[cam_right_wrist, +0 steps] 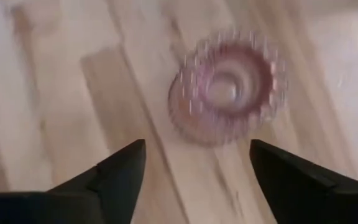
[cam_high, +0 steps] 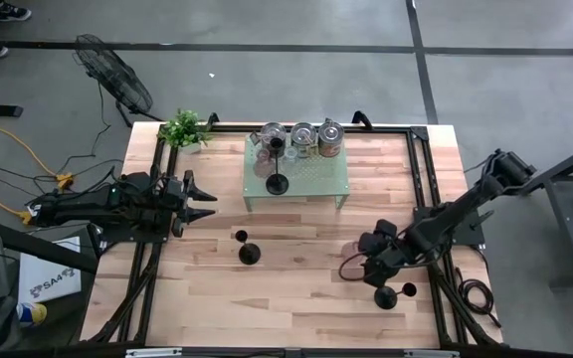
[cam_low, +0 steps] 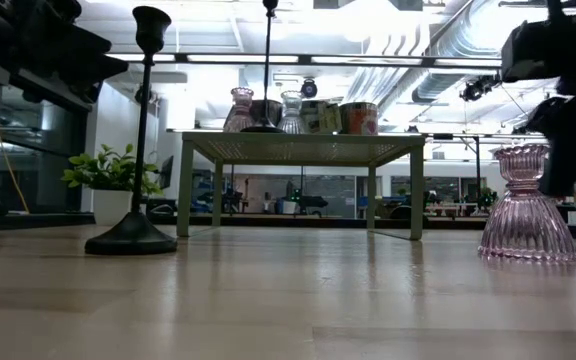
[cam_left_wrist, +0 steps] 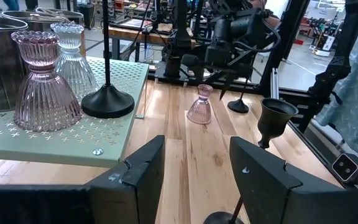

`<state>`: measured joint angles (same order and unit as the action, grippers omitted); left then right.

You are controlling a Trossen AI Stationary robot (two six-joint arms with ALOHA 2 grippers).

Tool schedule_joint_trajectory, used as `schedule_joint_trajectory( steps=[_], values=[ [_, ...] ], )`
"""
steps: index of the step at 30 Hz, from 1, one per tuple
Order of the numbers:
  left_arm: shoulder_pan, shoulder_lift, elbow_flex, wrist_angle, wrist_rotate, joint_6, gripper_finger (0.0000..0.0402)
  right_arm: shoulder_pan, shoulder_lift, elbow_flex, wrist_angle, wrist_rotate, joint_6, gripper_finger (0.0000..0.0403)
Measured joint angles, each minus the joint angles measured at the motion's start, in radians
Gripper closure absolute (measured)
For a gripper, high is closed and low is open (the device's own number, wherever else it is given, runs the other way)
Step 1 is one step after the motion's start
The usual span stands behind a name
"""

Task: Pick & Place candle stick holders
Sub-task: Put the pink candle holder on the shelf

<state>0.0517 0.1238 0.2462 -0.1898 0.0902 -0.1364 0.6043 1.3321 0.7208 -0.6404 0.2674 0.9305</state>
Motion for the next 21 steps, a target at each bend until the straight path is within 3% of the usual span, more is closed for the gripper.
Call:
schedule_joint_trajectory(
  steps=[8, 14, 21],
  values=[
    [0.0, 0.0, 0.0, 0.0, 0.0, -0.004, 0.0224, 0.033, 0.06, 0.0, 0.057, 0.258, 0.074, 0.0108],
    [0.0, 0.0, 0.0, 0.0, 0.0, -0.005, 0.0224, 0.039, 0.083, -0.001, 0.104, 0.251, 0.084, 0.0126],
    [0.0, 0.0, 0.0, 0.001, -0.001, -0.005, 0.0224, 0.039, 0.085, -0.001, 0.104, 0.257, 0.087, 0.0178]
  ],
)
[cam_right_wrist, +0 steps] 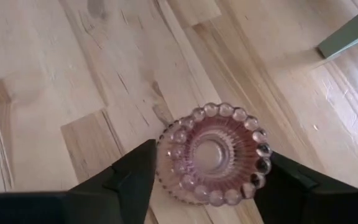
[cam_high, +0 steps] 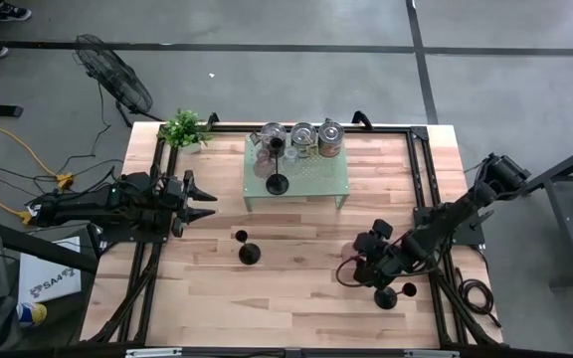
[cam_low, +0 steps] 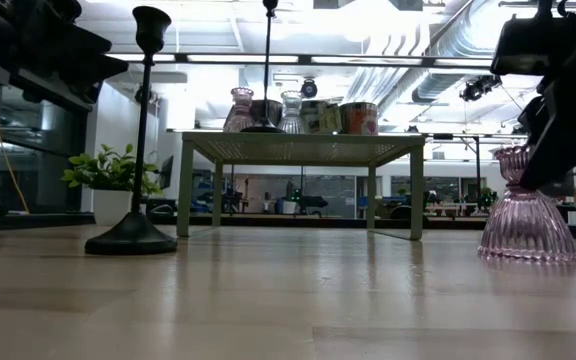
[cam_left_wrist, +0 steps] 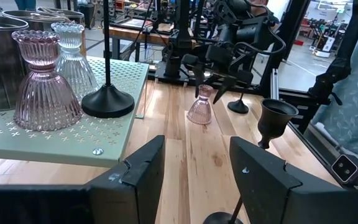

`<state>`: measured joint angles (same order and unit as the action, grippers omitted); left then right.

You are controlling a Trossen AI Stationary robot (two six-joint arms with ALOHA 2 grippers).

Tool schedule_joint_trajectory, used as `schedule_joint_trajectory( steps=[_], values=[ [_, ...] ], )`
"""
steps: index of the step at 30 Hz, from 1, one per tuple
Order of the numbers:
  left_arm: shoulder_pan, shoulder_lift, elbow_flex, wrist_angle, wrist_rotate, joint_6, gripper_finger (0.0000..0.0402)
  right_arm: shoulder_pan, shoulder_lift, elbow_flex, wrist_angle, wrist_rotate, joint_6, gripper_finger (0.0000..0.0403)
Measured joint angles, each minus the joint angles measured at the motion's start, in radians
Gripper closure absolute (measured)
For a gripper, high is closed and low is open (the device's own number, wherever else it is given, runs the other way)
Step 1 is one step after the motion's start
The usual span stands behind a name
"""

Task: Pick & Place candle stick holders
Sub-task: Put the pink candle holder on the shelf

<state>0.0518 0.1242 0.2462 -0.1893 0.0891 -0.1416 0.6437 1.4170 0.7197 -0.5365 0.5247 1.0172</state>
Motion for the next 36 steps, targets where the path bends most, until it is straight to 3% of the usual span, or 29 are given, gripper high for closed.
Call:
schedule_joint_trajectory(
  steps=[9, 14, 26, 36],
  values=[
    [0.0, 0.0, 0.0, 0.0, 0.0, -0.002, 0.0224, 0.0, 0.0, 0.0, 0.003, 0.0, 0.0, 0.0262],
    [0.0, 0.0, 0.0, 0.0, 0.0, -0.002, 0.0224, 0.0, 0.0, 0.0, 0.004, 0.0, 0.0, 0.0283],
    [0.0, 0.0, 0.0, 0.0, 0.0, -0.002, 0.0224, 0.0, 0.0, 0.0, 0.006, -0.004, 0.0, 0.0276],
    [0.0, 0.0, 0.0, 0.0, 0.0, -0.005, 0.0224, 0.0, 0.008, 0.0, 0.024, 0.0, 0.008, 0.0186]
  ],
)
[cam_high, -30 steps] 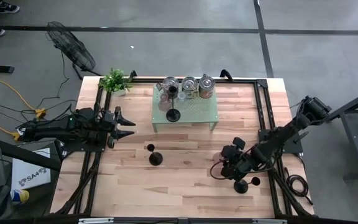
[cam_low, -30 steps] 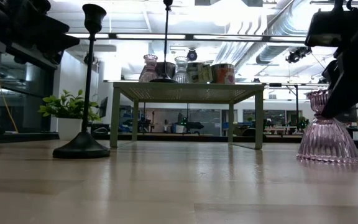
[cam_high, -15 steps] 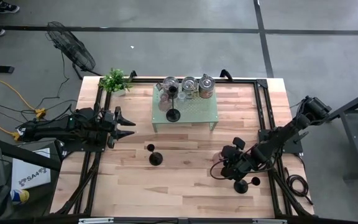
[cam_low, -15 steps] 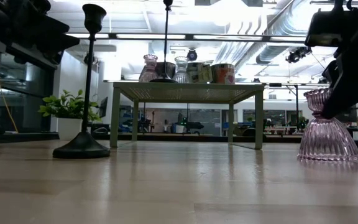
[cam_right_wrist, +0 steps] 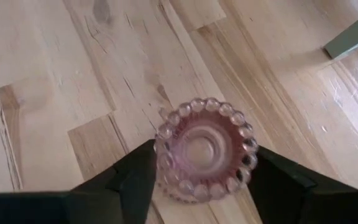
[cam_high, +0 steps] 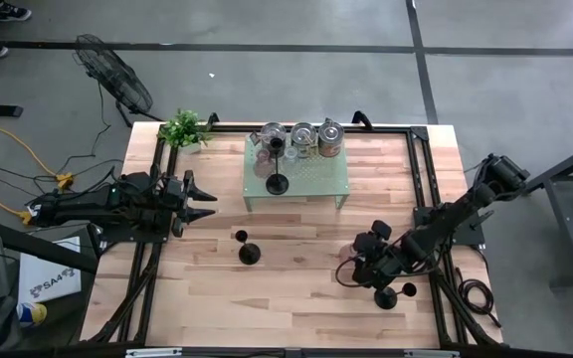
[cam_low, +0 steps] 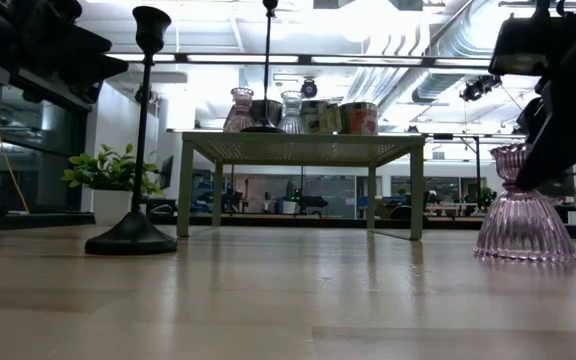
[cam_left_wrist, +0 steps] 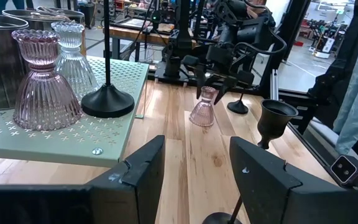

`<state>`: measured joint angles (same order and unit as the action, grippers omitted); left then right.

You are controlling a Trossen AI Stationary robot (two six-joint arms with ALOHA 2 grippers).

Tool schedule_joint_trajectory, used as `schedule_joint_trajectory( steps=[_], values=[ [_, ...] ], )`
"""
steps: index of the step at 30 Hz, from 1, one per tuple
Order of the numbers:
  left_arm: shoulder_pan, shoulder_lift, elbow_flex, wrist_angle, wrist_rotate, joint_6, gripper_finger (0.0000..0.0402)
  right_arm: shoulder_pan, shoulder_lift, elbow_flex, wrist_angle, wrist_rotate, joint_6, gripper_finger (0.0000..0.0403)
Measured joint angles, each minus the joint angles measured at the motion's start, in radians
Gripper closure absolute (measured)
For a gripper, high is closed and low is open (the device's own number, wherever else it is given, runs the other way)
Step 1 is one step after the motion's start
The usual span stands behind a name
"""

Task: Pick & Place candle stick holders
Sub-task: Put the pink candle holder on the shelf, then put the pink candle holder on the shelf aligned with the transparent candle holder

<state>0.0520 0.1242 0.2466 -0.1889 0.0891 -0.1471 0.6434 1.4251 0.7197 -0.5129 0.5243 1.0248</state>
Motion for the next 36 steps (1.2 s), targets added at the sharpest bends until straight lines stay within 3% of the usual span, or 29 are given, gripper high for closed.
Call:
schedule_joint_trajectory(
  steps=[4, 8, 21, 29, 36],
  values=[
    [0.0, 0.0, 0.0, 0.0, 0.0, 0.0, 0.0224, 0.001, 0.036, 0.0, 0.045, 0.04, -0.004, 0.016],
    [0.0, 0.0, 0.0, 0.001, 0.0, -0.014, 0.0224, 0.0, 0.057, 0.0, 0.069, 0.076, -0.001, 0.016],
    [0.0, 0.0, 0.0, 0.001, 0.004, -0.015, 0.0224, 0.0, 0.06, 0.0, 0.075, 0.079, -0.007, 0.0265],
    [0.0, 0.0, 0.0, 0.001, 0.005, -0.016, 0.0224, -0.02, 0.05, 0.0, 0.1, 0.038, -0.008, 0.026],
    [0.0, 0.0, 0.0, 0.001, 0.005, -0.017, 0.0224, -0.102, -0.054, 0.016, 0.129, -0.053, -0.077, 0.0264]
  ],
)
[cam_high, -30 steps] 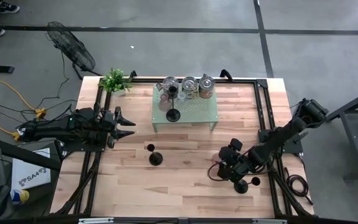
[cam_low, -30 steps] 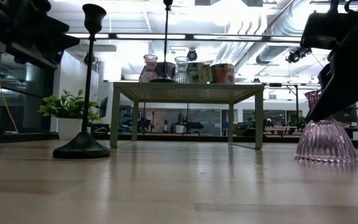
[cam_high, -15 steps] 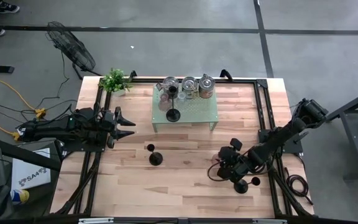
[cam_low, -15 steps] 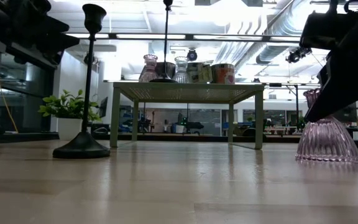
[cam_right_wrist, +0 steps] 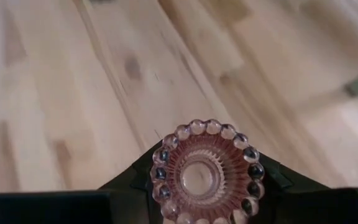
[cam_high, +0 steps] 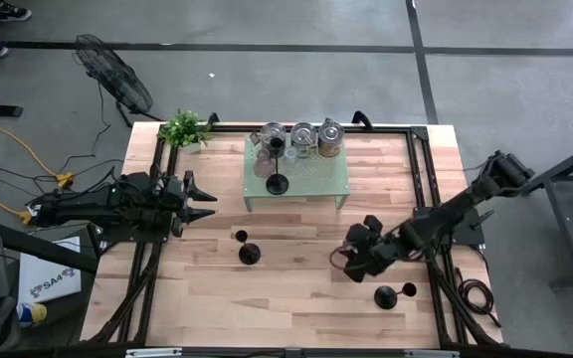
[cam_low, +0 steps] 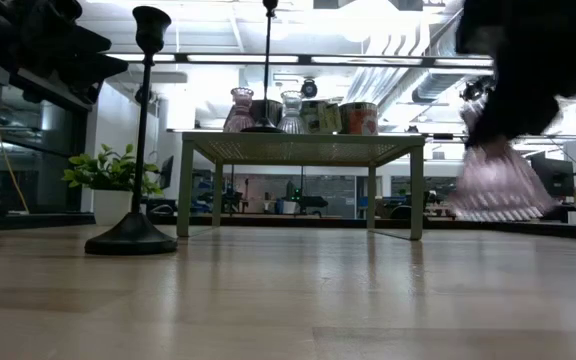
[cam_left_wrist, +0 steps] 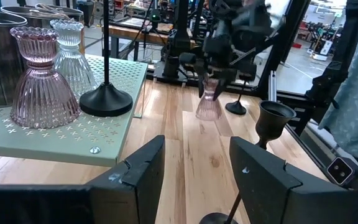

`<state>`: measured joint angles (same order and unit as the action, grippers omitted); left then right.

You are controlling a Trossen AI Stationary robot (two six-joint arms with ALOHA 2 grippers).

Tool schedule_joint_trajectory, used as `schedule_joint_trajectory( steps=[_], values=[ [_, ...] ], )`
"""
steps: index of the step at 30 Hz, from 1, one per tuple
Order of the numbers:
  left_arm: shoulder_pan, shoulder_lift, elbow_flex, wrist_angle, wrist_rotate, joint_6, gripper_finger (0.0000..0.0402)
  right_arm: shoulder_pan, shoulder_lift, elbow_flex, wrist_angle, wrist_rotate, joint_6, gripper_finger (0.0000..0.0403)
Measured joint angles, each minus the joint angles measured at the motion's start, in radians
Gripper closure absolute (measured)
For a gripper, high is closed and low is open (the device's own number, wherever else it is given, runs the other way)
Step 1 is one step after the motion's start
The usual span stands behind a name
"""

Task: Pick & Place candle stick holders
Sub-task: Put the pink candle holder on the shelf aligned with the transparent candle holder

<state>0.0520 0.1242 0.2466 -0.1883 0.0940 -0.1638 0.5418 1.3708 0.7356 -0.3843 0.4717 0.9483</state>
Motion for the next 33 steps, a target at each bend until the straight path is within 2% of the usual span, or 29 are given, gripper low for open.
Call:
schedule_joint_trajectory(
  steps=[4, 9, 13, 16, 21, 29, 33],
  values=[
    [0.0, 0.0, 0.0, 0.0, 0.0, -0.002, 0.0224, -0.067, -0.071, 0.05, -0.008, -0.008, -0.097, 0.0264],
    [0.0, 0.0, 0.0, 0.0, 0.0, -0.003, 0.0224, -0.175, -0.109, 0.183, -0.072, -0.013, -0.302, 0.0264],
    [0.0, 0.0, 0.0, 0.0, 0.0, -0.005, 0.0224, -0.289, -0.103, 0.303, -0.142, -0.087, -0.4, 0.0264],
    [0.0, 0.0, 0.001, 0.0, -0.001, -0.017, 0.0224, -0.371, -0.093, 0.363, -0.192, -0.126, -0.419, 0.0264],
    [0.0, 0.0, 0.001, 0.0, 0.0, -0.024, 0.0224, -0.48, -0.089, 0.399, -0.218, -0.13, -0.44, 0.0264],
    [0.0, 0.0, 0.001, 0.0, 0.0, -0.024, 0.0224, -0.609, -0.074, 0.399, -0.216, -0.057, -0.375, 0.0264],
    [0.0, 0.0, 0.001, 0.0, -0.001, -0.024, 0.0224, -0.64, -0.022, 0.399, -0.179, -0.06, -0.363, 0.0264]
  ],
)
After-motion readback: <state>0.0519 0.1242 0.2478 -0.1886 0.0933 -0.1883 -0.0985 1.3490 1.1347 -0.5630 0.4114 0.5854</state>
